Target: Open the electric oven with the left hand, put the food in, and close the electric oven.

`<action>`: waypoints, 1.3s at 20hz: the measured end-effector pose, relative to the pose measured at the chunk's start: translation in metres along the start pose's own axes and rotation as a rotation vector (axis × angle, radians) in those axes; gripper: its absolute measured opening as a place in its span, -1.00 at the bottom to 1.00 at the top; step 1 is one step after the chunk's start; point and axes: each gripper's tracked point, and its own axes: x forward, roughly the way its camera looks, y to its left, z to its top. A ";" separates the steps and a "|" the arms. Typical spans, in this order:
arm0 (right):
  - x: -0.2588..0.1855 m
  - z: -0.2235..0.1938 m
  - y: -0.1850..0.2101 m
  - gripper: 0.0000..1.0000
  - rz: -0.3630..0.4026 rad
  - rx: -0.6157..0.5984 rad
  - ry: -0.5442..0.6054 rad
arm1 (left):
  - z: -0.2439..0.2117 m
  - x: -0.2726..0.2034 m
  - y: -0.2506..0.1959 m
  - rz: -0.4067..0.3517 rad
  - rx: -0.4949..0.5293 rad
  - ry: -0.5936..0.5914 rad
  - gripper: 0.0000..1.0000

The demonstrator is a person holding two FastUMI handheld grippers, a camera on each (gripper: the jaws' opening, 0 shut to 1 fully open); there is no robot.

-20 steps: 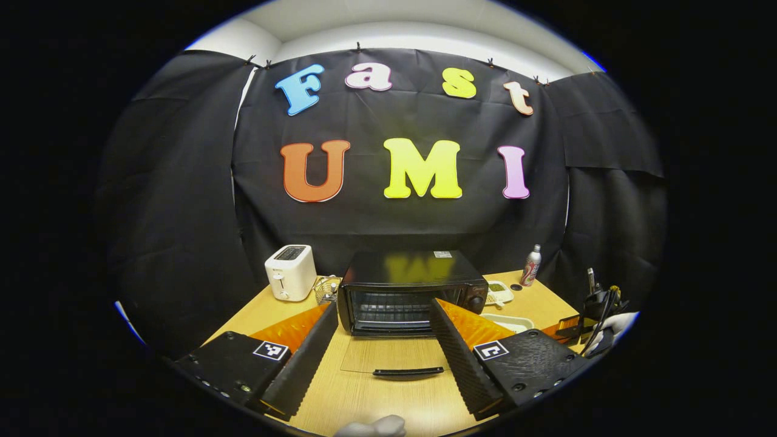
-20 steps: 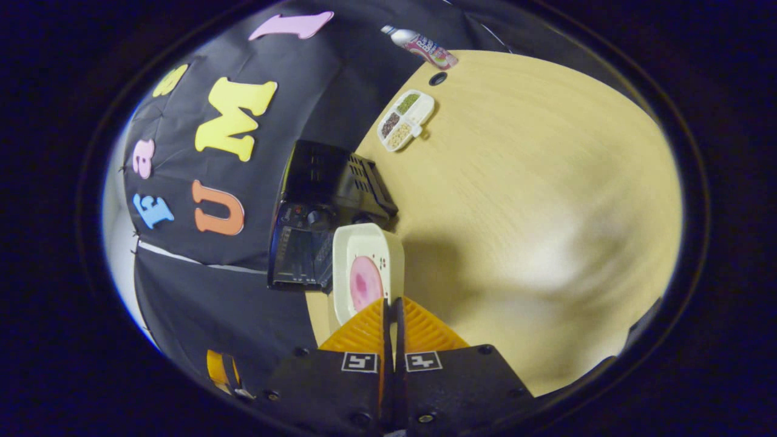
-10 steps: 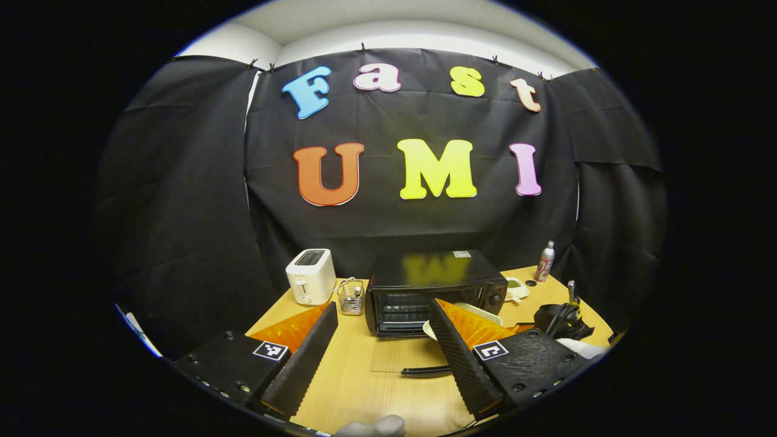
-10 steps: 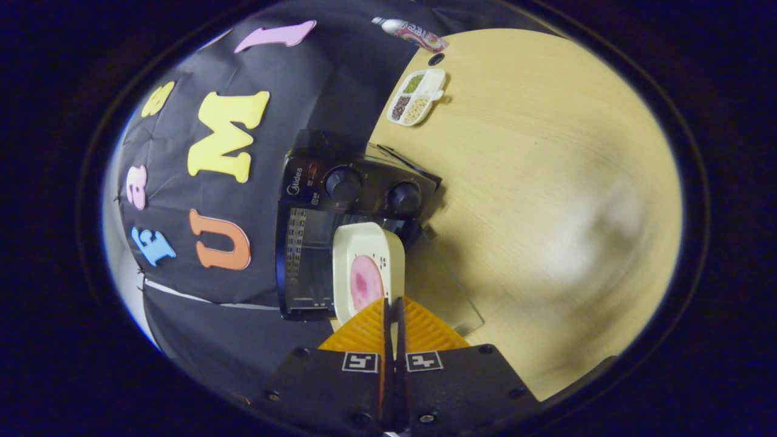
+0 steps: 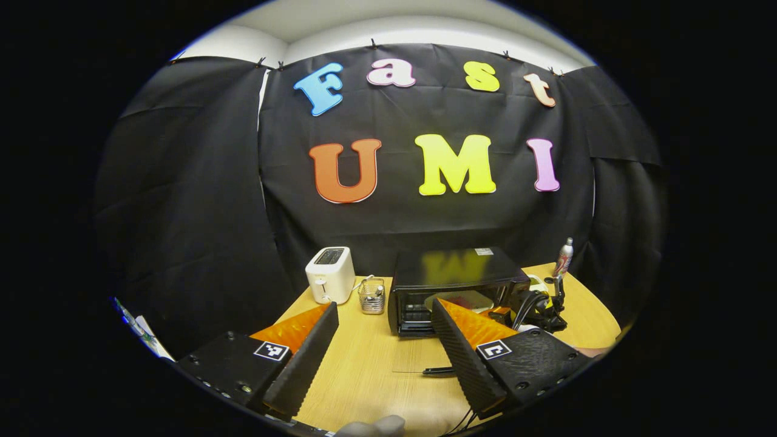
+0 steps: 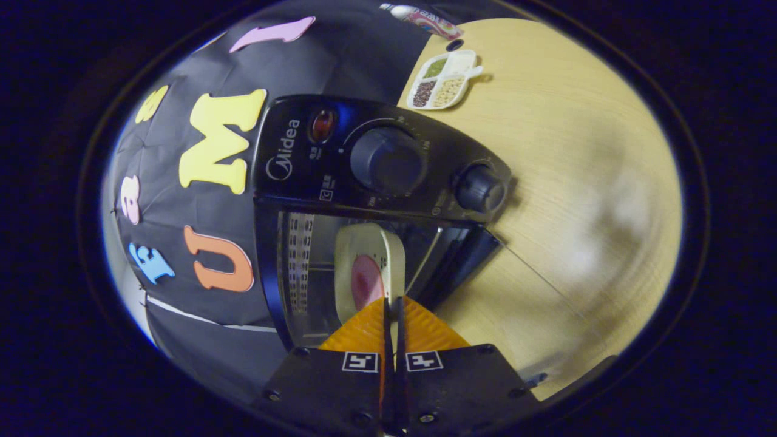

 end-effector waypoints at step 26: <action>-0.139 0.044 0.015 0.84 -0.041 -0.605 -0.062 | -0.007 0.005 -0.020 -0.056 -0.098 -0.081 0.92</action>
